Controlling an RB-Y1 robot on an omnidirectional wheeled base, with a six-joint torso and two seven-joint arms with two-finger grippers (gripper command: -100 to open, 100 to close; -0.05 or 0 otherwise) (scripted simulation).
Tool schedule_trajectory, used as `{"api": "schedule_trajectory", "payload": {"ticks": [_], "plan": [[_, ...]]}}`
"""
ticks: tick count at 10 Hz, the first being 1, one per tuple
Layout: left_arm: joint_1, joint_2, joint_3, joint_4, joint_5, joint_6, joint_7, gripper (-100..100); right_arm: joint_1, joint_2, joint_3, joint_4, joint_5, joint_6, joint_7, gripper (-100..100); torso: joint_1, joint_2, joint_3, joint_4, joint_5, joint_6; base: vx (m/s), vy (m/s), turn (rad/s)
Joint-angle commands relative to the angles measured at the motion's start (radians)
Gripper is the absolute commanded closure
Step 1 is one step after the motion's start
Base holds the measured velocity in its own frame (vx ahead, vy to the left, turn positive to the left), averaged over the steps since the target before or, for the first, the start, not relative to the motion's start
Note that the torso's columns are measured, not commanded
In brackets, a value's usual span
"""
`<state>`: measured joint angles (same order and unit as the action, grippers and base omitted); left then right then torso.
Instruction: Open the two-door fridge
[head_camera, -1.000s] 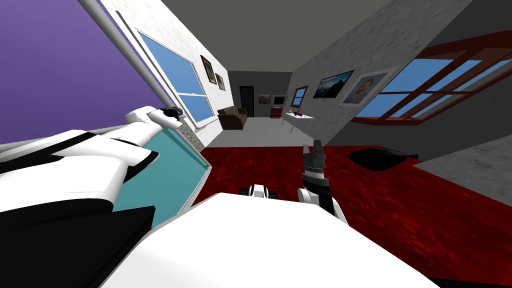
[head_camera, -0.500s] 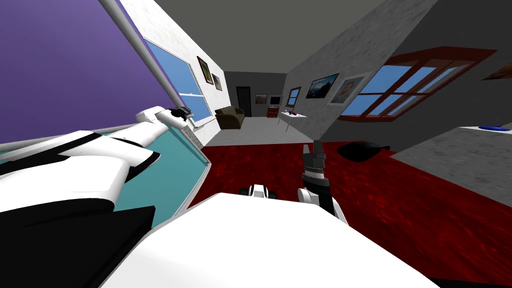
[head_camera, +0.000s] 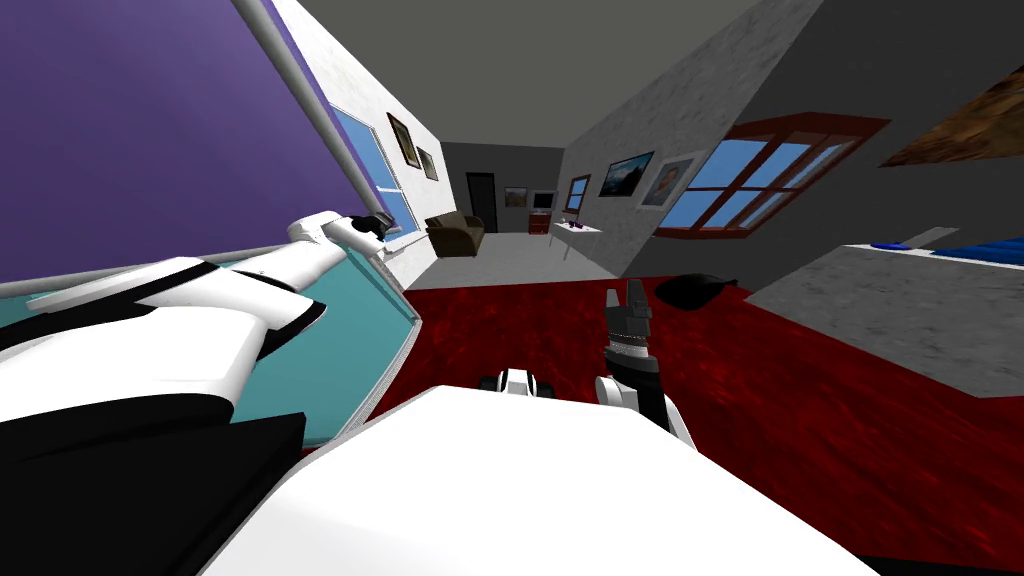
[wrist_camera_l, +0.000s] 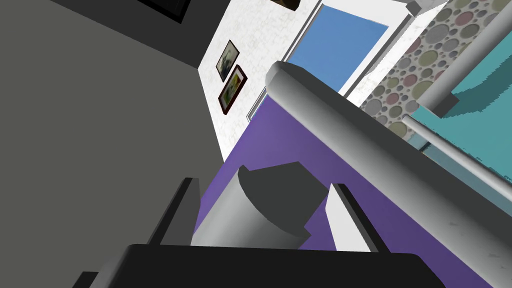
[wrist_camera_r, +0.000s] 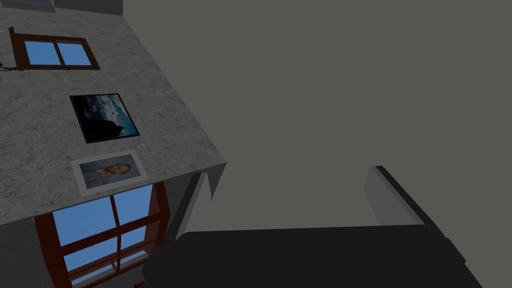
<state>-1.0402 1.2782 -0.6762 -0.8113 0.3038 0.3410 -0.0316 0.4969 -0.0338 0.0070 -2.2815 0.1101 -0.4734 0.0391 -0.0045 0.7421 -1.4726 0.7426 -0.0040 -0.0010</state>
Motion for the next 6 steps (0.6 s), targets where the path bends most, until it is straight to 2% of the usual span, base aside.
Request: {"api": "schedule_trajectory", "payload": {"ticks": [1,2,3,4,6], "plan": [[0.017,0.005,0.008,-0.066,-0.014,0.012,0.027,100,0.0,0.0,0.0,0.0,0.0,0.0,0.0,0,0.001,-0.005,-0.003,0.0,-0.001,-0.002,-0.116,-0.042,-0.015],[0.01,0.002,-0.005,-0.086,-0.002,0.008,0.025,100,0.0,0.0,0.0,0.0,0.0,0.0,0.0,0,0.0,-0.001,-0.002,-0.001,0.0,0.002,-0.265,-0.082,-0.079],[0.016,0.005,0.006,-0.074,-0.018,0.019,0.029,100,0.0,0.0,0.0,0.0,0.0,0.0,0.0,0,-0.004,0.003,0.001,-0.003,0.001,0.007,-0.146,-0.046,-0.041],[0.012,-0.001,-0.01,-0.102,-0.005,0.014,0.03,100,0.0,0.0,0.0,0.0,0.0,0.0,0.0,0,0.0,-0.003,-0.002,-0.001,-0.001,0.001,-0.146,-0.01,-0.036],[0.006,-0.003,-0.022,-0.126,0.006,0.008,0.029,100,0.0,0.0,0.0,0.0,0.0,0.0,0.0,0,0.001,0.003,0.001,-0.002,0.002,0.004,-0.274,0.011,-0.058]]}}
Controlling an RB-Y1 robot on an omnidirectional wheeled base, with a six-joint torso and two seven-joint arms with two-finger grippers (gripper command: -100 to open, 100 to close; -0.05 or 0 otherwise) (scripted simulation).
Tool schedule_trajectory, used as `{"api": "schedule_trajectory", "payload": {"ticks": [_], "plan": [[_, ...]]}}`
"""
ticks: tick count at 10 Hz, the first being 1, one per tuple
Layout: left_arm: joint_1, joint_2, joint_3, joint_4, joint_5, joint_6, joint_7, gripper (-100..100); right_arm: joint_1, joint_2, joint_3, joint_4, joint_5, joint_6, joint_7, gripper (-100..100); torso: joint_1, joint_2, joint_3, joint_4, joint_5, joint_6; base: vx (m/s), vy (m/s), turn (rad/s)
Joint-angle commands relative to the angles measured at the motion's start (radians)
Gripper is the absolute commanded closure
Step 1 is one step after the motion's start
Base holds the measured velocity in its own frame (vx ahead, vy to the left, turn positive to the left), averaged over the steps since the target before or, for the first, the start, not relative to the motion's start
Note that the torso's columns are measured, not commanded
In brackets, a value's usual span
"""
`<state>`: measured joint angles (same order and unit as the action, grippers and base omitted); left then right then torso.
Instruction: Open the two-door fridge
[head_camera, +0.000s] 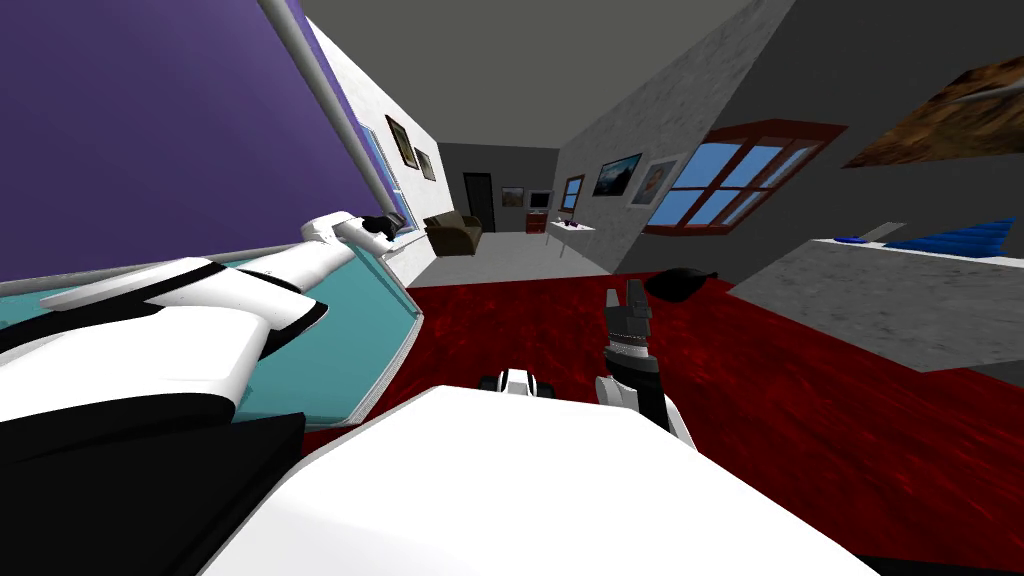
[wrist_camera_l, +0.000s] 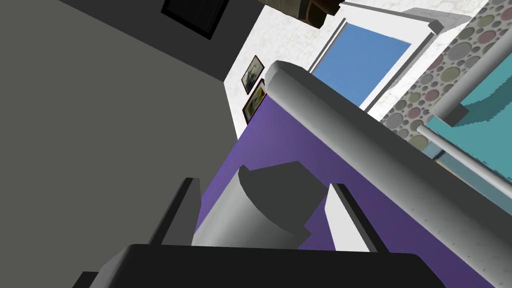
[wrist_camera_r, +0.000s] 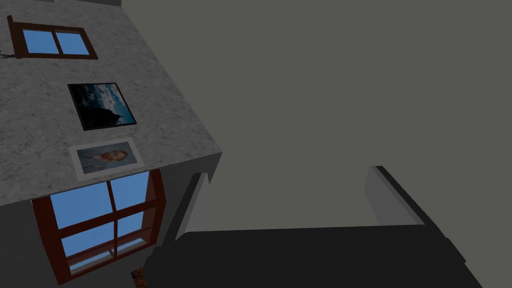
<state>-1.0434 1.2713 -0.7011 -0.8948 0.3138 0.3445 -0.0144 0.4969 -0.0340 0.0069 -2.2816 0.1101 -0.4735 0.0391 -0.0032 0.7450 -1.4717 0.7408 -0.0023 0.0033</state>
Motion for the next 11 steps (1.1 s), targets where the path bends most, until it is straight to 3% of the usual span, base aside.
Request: {"api": "schedule_trajectory", "payload": {"ticks": [1,9,10,11], "plan": [[0.002,0.002,-0.009,-0.067,0.008,-0.001,0.012,100,0.0,0.0,0.0,0.0,0.0,0.0,0.0,0,0.0,0.0,0.001,0.001,0.0,-0.004,-0.254,-0.014,-0.065],[-0.033,-0.007,-0.071,-0.19,0.065,-0.031,0.012,100,0.0,0.0,0.0,0.0,0.0,0.0,0.0,0,0.0,0.001,0.002,0.002,0.0,-0.003,-0.259,-0.017,-0.045],[0.019,0.043,-0.028,-0.134,0.12,-0.068,-0.009,-100,0.0,0.0,0.0,0.0,0.0,0.0,0.0,0,0.0,-0.001,0.0,0.003,-0.001,-0.005,-0.173,0.012,-0.346],[0.044,0.057,-0.002,-0.134,0.15,-0.068,-0.009,-100,0.0,0.0,0.0,0.0,0.0,0.0,0.0,0,0.003,-0.005,-0.002,0.001,0.001,-0.005,-0.072,0.032,-0.405]]}}
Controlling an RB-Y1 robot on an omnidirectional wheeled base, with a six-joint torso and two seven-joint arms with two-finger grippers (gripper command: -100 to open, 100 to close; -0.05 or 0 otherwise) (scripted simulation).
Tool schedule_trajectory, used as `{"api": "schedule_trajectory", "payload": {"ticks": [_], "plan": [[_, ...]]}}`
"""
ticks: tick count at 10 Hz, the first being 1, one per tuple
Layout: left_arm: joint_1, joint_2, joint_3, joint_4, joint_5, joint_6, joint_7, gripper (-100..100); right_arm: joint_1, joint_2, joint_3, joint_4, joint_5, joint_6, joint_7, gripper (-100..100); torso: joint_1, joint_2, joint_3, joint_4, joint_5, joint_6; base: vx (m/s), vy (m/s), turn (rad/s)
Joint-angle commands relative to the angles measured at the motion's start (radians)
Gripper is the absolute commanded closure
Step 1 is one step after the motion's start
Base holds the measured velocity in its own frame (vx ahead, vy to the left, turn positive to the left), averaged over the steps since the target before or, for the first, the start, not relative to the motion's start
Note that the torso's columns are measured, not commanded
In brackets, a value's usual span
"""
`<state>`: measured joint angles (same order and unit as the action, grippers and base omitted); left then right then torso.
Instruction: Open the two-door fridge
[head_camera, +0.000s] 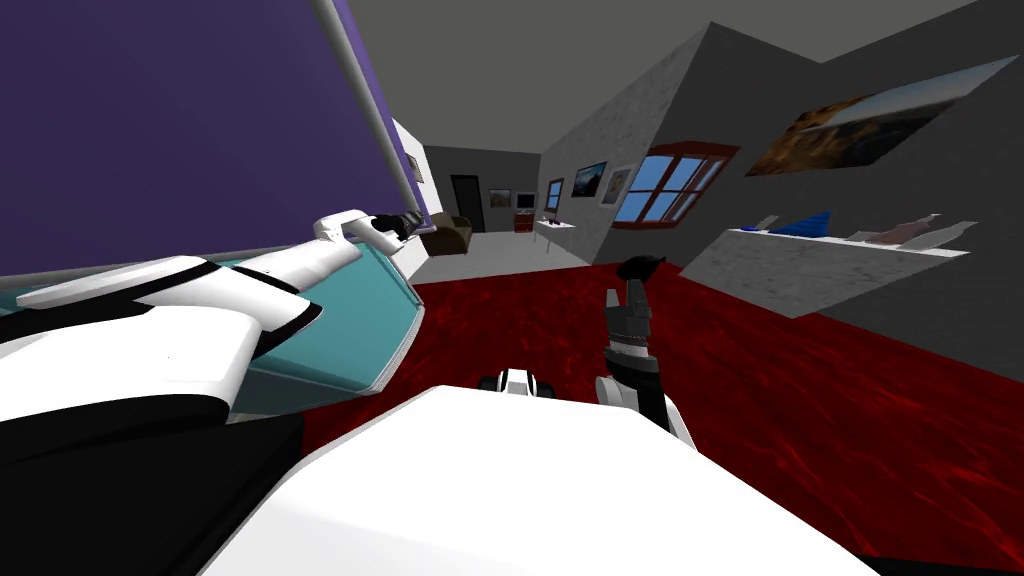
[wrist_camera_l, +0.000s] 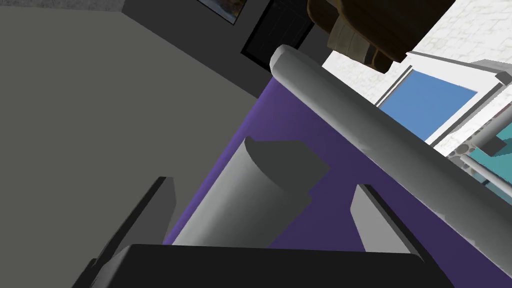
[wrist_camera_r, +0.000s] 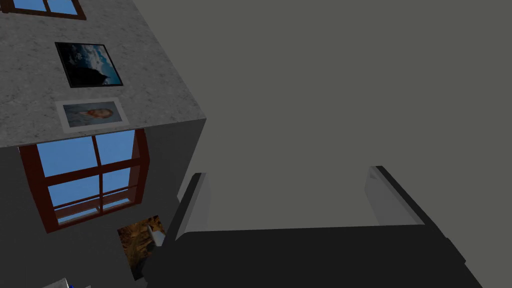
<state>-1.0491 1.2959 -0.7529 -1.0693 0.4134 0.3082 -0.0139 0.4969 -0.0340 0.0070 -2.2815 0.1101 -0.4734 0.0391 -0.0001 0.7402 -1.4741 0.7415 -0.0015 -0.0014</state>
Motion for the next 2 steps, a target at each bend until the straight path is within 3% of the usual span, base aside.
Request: {"api": "schedule_trajectory", "payload": {"ticks": [1,2], "plan": [[0.05,0.033,0.056,0.04,0.064,-0.031,-0.009,-100,0.0,0.0,0.0,0.0,0.0,0.0,0.0,0,0.002,-0.007,-0.005,-0.004,0.002,0.001,-0.007,0.021,-0.136],[0.076,0.033,0.077,0.04,0.064,-0.031,-0.009,-100,0.001,0.0,0.0,0.0,0.0,0.0,0.0,0,0.002,-0.011,-0.007,-0.006,0.002,0.0,0.019,0.011,0.033]]}}
